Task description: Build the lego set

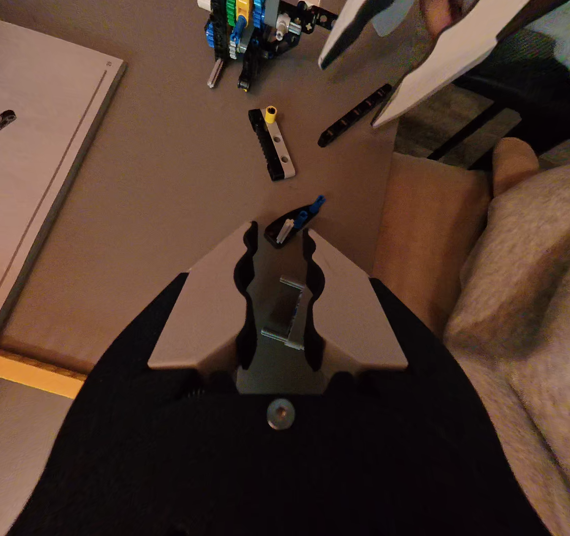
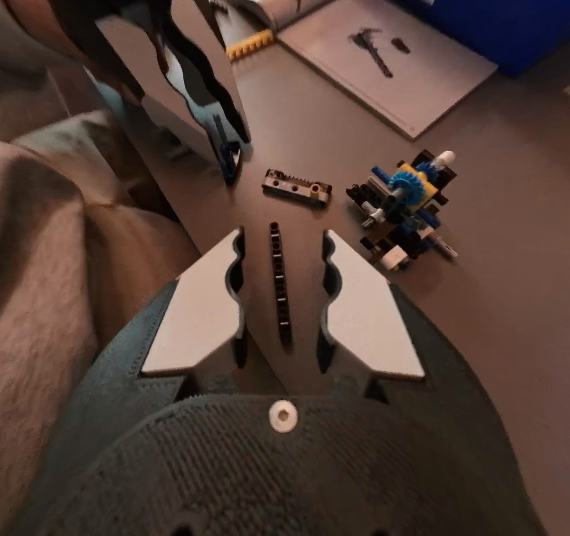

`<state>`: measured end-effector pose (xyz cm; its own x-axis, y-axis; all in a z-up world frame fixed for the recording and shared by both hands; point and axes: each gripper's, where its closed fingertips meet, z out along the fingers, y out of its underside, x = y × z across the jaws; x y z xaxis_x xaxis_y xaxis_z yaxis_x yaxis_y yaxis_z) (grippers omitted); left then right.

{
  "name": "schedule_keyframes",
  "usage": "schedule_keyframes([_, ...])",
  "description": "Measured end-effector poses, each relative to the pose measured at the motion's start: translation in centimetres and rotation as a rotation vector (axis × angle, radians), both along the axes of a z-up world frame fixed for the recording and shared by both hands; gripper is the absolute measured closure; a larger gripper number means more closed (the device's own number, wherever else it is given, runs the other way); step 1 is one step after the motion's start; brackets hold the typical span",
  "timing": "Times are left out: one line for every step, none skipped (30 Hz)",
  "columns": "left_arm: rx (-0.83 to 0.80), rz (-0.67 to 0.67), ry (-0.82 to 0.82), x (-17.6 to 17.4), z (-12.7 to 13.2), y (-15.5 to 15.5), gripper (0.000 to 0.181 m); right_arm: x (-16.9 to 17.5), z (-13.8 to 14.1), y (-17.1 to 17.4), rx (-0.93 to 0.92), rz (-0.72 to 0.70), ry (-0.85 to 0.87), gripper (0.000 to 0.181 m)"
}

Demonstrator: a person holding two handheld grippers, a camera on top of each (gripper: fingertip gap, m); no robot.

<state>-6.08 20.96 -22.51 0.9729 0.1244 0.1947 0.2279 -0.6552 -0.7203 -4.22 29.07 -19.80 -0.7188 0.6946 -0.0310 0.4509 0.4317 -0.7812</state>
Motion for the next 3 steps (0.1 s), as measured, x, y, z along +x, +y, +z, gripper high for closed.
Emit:
schedule_keyframes([-0.006, 0.004, -0.006, -0.05, -0.1, -0.01, 0.157, 0.06, -0.37, -0.2, 0.037, 0.019, -0.007, 0.135])
schedule_keyframes([-0.008, 0.006, -0.015, -0.07, -0.15, -0.01, 0.158, 0.03, -0.67, -0.41, 0.065, 0.035, -0.006, 0.138])
schedule_keyframes([-0.005, 0.009, -0.025, -0.08, -0.12, -0.03, 0.159, -0.02, -0.96, -0.58, 0.091, 0.049, -0.006, 0.141])
